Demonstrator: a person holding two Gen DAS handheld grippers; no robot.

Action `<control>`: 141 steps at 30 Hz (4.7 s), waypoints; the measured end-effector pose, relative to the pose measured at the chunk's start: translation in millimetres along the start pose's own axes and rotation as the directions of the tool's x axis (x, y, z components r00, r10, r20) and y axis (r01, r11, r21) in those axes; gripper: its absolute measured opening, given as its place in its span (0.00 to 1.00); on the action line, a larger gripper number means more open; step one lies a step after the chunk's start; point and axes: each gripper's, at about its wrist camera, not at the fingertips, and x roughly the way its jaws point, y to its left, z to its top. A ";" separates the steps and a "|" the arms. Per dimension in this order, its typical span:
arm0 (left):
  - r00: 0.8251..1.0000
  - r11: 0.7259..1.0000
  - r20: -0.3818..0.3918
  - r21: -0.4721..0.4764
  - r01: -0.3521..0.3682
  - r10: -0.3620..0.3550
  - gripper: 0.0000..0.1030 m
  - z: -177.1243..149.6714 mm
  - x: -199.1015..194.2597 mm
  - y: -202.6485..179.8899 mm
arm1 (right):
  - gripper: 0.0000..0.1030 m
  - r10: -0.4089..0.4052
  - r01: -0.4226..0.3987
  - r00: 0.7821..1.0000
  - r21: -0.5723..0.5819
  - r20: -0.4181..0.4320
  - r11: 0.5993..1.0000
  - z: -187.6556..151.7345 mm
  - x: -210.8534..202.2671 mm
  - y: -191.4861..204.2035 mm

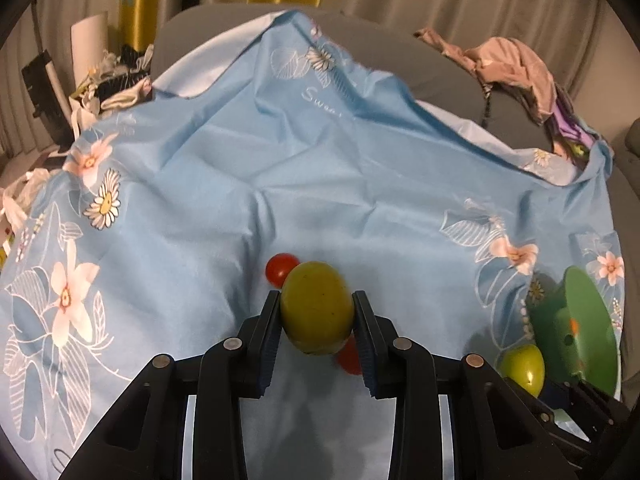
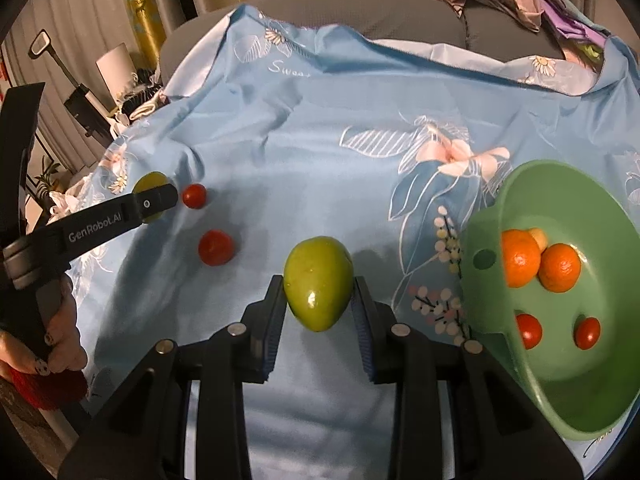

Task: Organize fruits
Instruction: 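Carry the lemon in the left gripper and green fruit in the right over the bowl, then lower both fruits into the green bowl and open both grippers, then close the left gripper on a cherry tomato while the right grasps the last one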

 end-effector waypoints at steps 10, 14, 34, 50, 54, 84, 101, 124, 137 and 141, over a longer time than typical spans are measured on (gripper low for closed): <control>0.992 0.995 0.087 0.047 0.085 -0.089 0.34 -1.2 -41.0 -23.1 | 0.32 0.020 -0.023 0.996 0.036 0.090 0.999 4.8 -31.4 -12.6; 0.983 0.988 0.121 0.086 0.128 -0.138 0.34 -2.8 -58.4 -37.3 | 0.32 0.017 -0.026 0.991 0.065 0.134 0.998 6.1 -47.3 -22.3; 0.931 0.911 0.086 0.256 0.325 -0.356 0.34 -13.8 -70.9 -153.9 | 0.32 -0.140 0.042 0.955 0.347 0.262 0.937 -6.9 -107.4 -129.7; 0.928 0.873 -0.034 0.327 0.362 -0.372 0.34 -39.0 -44.8 -219.8 | 0.33 -0.191 0.059 0.957 0.500 0.217 0.864 -27.5 -106.7 -184.7; 0.929 0.870 -0.055 0.335 0.363 -0.366 0.34 -42.6 -39.7 -225.9 | 0.33 -0.196 0.069 0.961 0.513 0.197 0.856 -29.6 -103.2 -189.5; 0.937 0.862 -0.163 0.370 0.347 -0.308 0.34 -61.2 -7.1 -246.1 | 0.33 -0.236 0.162 0.969 0.528 0.075 0.834 -35.0 -81.2 -206.5; 0.941 0.862 -0.183 0.379 0.336 -0.286 0.34 -65.9 -0.1 -248.1 | 0.33 -0.274 0.218 0.961 0.497 0.042 0.840 -31.8 -76.9 -201.6; 0.938 0.867 -0.185 0.361 0.343 -0.294 0.38 -58.7 -8.4 -235.2 | 0.49 -0.268 0.203 0.961 0.481 0.070 0.853 -27.7 -80.7 -192.3; 0.961 0.924 -0.060 0.265 0.276 -0.270 0.56 -25.6 -53.2 -159.9 | 0.56 -0.248 0.165 0.956 0.413 0.156 0.896 -13.6 -95.1 -154.9; 0.980 0.957 -0.013 0.212 0.199 -0.200 0.56 -11.3 -60.3 -119.2 | 0.57 -0.246 0.174 0.954 0.347 0.173 0.921 -6.0 -93.9 -131.9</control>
